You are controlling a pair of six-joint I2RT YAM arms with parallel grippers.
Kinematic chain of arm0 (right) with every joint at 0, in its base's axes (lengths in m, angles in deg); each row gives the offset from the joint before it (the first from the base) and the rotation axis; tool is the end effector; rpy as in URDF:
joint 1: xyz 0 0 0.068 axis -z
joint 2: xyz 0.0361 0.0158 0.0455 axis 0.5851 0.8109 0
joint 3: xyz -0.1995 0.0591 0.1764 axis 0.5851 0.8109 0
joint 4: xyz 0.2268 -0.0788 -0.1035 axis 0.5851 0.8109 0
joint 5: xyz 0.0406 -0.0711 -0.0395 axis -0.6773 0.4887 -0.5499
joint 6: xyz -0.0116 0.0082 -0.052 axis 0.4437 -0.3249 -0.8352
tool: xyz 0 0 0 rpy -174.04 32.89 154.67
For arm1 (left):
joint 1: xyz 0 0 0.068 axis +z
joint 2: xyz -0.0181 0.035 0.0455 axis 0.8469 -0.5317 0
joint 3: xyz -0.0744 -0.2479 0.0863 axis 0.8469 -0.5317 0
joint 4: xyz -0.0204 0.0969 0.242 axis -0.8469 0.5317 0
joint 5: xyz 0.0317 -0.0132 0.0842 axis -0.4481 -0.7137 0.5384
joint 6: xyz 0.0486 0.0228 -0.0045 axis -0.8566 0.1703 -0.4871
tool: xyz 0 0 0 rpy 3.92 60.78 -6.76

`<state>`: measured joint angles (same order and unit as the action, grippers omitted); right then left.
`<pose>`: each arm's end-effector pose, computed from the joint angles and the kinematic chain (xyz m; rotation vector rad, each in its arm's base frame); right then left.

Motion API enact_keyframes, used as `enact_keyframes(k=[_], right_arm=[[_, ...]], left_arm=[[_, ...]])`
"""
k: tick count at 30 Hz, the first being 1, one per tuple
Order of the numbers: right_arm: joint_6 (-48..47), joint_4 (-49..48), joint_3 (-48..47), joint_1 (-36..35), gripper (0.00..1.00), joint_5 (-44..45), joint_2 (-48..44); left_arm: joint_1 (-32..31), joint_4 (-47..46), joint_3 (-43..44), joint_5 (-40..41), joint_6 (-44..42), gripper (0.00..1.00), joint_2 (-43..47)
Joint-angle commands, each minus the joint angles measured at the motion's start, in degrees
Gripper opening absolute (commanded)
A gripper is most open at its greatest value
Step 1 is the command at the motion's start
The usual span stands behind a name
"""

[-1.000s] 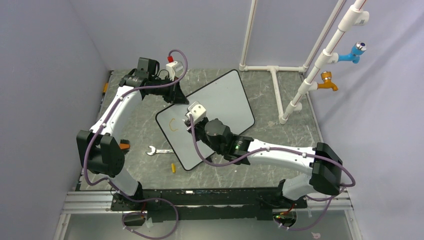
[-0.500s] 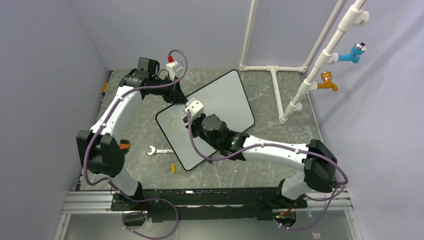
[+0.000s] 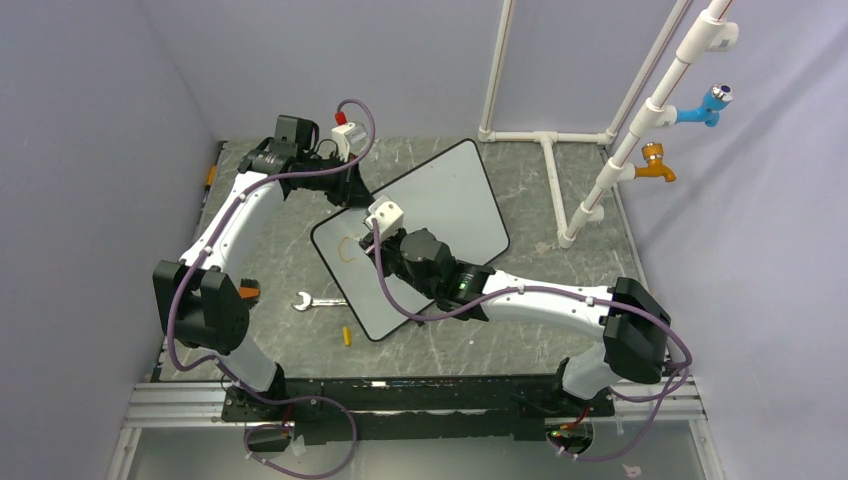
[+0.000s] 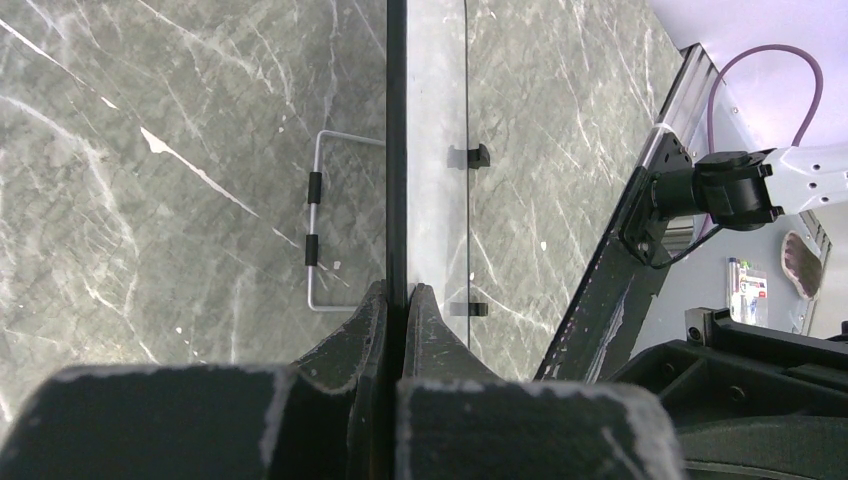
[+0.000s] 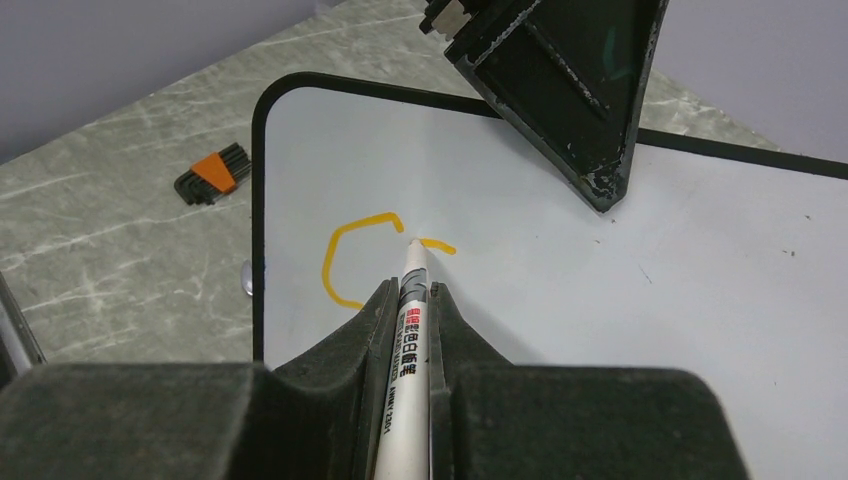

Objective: Write a sentence on the whiteboard

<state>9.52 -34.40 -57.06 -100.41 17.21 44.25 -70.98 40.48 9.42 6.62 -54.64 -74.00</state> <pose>0.1624 0.3172 0.3093 -0.7316 1.6033 0.5740 0.3342 -0.1049 0.3445 0.7386 2.1696 -1.0672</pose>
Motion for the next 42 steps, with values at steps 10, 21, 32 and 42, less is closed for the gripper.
enact_keyframes(k=[10,21,32,42], right_arm=[[4.2,-0.2,4.6,0.1,0.0,-1.5,-2.0],[3.5,1.9,5.2,0.2,0.0,4.4,-3.7],[1.3,1.8,0.5,1.2,0.0,6.8,-1.9],[1.2,1.2,-2.3,1.4,0.0,3.3,-0.2]], left_arm=[[-0.9,0.0,-0.3,6.0,-4.8,0.0,1.8],[-0.9,0.1,-0.3,5.8,-4.8,0.0,1.8],[-1.0,0.0,-0.4,5.6,-4.8,0.0,2.0],[-0.9,-0.1,-0.4,5.5,-4.7,0.0,2.0]])
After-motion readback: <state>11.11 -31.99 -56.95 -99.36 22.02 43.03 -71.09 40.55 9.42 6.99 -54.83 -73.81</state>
